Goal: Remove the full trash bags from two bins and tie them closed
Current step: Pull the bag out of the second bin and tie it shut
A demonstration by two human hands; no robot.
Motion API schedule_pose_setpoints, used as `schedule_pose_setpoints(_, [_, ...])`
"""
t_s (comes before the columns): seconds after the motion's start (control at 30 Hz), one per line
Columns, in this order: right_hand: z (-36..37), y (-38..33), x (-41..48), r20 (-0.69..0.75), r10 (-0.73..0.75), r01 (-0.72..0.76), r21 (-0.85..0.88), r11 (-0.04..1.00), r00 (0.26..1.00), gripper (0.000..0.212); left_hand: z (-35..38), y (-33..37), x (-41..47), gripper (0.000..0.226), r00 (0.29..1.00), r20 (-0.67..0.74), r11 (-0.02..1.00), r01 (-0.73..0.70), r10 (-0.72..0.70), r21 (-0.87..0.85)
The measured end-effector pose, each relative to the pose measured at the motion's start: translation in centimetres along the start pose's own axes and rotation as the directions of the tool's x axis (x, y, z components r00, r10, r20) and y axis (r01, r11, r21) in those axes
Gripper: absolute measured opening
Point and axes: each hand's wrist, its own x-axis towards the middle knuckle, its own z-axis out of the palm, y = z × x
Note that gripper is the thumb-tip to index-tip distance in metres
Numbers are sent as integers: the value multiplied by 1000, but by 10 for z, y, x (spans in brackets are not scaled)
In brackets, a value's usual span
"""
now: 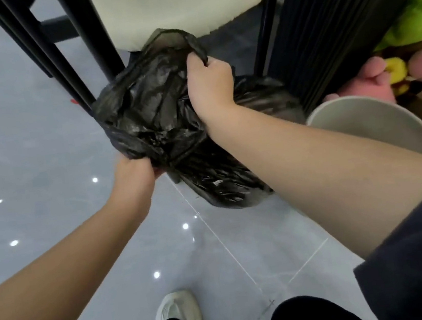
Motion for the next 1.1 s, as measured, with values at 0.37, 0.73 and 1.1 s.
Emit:
schedule_pose_setpoints(0.37, [-32,66,-13,-66,63,-73,-163,984,996,45,5,-19,34,33,982,33,969,180,-188,169])
schedule_pose_setpoints(0.73, [-51,124,-48,-6,271,-269,-135,954,963,38,-1,-54,22,23,988,127,843,-142,89,518])
schedule_pose_setpoints(1.1, [-58,108,-57,31,180,-167,-253,953,983,21,10,-66,25,59,820,572,887,-258,-7,382])
